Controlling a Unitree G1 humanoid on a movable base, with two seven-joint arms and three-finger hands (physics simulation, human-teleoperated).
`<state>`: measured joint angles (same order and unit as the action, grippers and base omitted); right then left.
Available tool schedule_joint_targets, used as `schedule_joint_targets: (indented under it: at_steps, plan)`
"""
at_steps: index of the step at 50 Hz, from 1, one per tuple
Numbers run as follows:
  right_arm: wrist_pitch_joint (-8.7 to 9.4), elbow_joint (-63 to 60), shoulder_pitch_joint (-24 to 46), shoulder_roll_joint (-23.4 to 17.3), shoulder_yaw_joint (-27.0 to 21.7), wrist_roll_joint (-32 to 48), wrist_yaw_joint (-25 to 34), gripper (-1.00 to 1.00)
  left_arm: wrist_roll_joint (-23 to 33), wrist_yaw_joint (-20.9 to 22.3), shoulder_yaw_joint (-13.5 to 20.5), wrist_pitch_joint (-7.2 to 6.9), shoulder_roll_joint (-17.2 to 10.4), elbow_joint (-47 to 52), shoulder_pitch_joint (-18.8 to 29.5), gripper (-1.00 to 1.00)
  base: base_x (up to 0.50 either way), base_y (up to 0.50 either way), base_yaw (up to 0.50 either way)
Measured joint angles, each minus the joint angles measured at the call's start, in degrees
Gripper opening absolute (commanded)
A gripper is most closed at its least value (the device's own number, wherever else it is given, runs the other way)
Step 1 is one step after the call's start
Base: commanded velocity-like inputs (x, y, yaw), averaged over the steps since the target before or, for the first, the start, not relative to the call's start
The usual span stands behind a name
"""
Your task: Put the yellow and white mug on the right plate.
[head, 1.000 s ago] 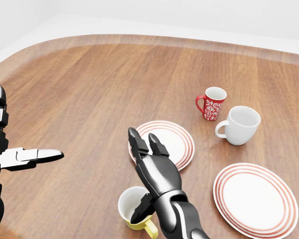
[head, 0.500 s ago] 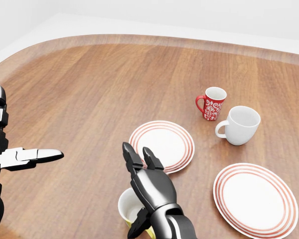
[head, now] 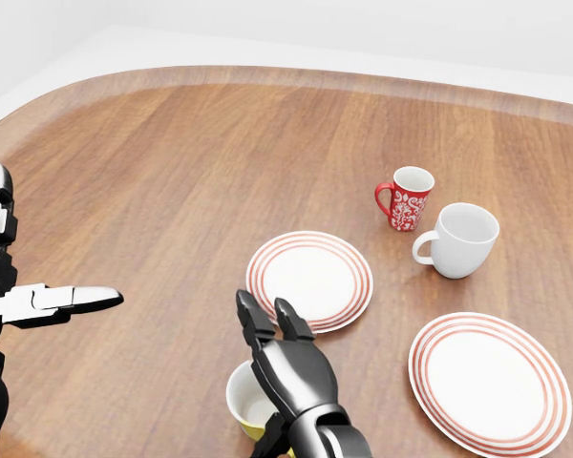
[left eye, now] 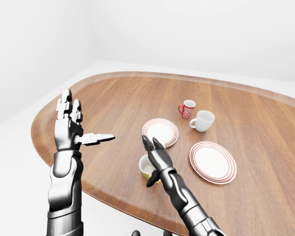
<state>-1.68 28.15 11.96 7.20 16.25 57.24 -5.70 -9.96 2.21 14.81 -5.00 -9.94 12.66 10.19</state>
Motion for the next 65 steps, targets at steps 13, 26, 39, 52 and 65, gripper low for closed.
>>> schedule_joint_targets:
  at_steps: [13, 26, 39, 52, 65]
  plan:
    - [-1.68, 6.0, 2.0, -0.2, -1.2, -0.5, -2.8, 1.00, 0.1, 0.0, 0.0, 0.00, 0.0, 0.1, 0.0, 1.00, 0.00, 0.00, 0.00]
    - [-2.51, 10.3, 4.5, -0.5, -2.6, -1.6, -4.3, 1.00, 0.0, 0.1, 0.0, 0.00, 0.0, 0.5, -0.1, 1.00, 0.00, 0.00, 0.00]
    - [-3.32, 14.1, 6.5, -0.7, -3.3, -2.2, -5.7, 1.00, 0.1, 0.1, 0.0, 0.00, 0.1, 0.5, -0.1, 1.00, 0.00, 0.00, 0.00]
    - [-3.32, 16.4, 7.9, -0.7, -3.7, -2.1, -6.2, 1.00, 0.2, 0.1, -0.1, 0.00, 0.2, 0.6, -0.2, 1.00, 0.00, 0.00, 0.00]
    - [-3.32, 18.6, 9.1, -0.7, -4.0, -2.3, -6.8, 1.00, 0.3, 0.2, -0.2, 0.00, 0.2, 0.3, -0.2, 1.00, 0.00, 0.00, 0.00]
